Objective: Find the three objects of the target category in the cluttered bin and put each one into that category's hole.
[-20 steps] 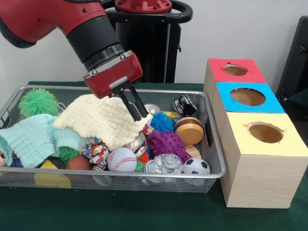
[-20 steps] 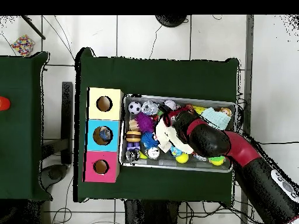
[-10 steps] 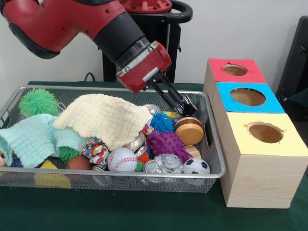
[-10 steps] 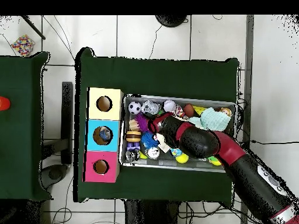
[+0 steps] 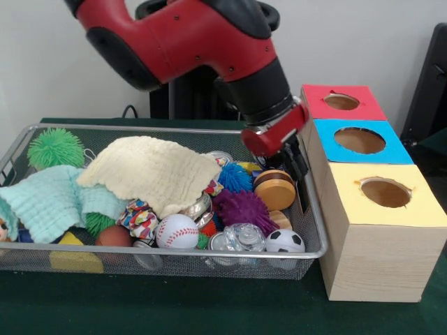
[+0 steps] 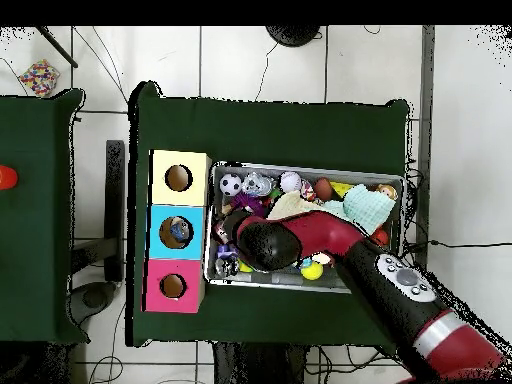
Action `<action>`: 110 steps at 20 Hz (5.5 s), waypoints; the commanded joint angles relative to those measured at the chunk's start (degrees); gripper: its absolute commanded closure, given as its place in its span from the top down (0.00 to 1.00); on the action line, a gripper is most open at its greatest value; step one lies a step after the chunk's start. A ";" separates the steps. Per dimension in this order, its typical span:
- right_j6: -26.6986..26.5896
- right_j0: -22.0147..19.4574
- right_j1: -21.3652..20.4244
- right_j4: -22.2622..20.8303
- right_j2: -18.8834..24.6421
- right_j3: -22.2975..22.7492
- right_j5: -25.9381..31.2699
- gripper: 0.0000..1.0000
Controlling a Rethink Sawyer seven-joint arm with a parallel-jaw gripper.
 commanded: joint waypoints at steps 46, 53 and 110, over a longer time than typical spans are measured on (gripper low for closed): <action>2.09 13.38 -10.04 -5.32 -23.13 -13.18 -2.79 1.00; 6.11 15.71 -11.01 -5.81 -26.91 -13.60 -10.38 1.00; -2.67 6.12 -4.55 -7.94 -13.23 -12.30 -7.80 1.00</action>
